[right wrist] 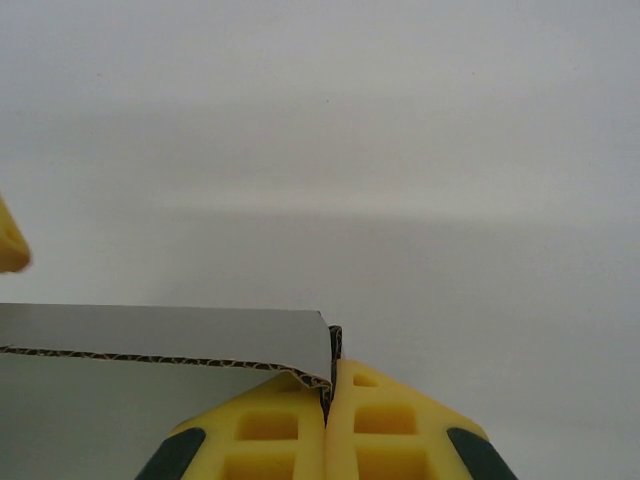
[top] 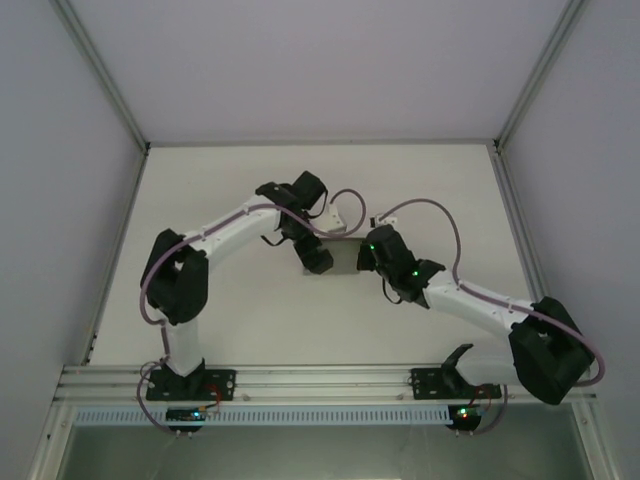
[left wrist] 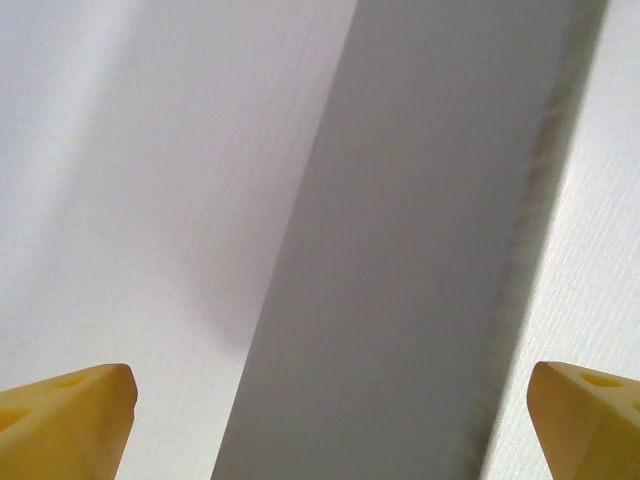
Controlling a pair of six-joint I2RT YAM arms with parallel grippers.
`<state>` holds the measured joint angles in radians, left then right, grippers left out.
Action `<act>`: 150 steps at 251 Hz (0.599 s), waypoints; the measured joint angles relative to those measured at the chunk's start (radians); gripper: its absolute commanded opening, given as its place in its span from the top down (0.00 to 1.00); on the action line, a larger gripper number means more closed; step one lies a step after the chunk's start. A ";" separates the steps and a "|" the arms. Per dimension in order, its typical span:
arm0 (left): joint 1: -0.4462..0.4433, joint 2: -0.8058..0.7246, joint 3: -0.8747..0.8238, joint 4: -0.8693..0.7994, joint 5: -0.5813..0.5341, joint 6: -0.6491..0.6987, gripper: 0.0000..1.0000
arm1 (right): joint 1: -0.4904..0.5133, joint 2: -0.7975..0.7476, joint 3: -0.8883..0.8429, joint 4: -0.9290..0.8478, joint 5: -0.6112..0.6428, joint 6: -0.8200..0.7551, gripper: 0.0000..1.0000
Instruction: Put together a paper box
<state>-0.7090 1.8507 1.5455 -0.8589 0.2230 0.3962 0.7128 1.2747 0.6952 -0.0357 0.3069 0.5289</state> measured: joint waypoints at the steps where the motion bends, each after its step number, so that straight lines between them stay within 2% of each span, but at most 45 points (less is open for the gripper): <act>1: 0.000 -0.002 0.000 0.001 -0.001 -0.002 0.00 | 0.001 0.001 0.002 -0.003 0.002 0.001 1.00; 61: 0.000 -0.192 -0.117 0.061 -0.092 -0.124 0.00 | 0.044 0.080 0.147 -0.188 0.039 0.040 1.00; 79: 0.000 -0.253 -0.173 0.076 -0.142 -0.178 0.07 | 0.048 0.104 0.182 -0.227 0.047 0.046 1.00; 118: 0.014 -0.348 -0.272 0.086 -0.227 -0.275 0.30 | 0.060 0.142 0.240 -0.293 0.053 0.052 1.00; 150: 0.031 -0.370 -0.307 0.108 -0.247 -0.315 0.39 | 0.066 0.161 0.265 -0.323 0.054 0.052 1.00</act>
<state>-0.6777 1.4811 1.2388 -0.7509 -0.0238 0.0807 0.7792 1.4353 0.9604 -0.3592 0.3611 0.5808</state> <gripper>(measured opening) 0.642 0.045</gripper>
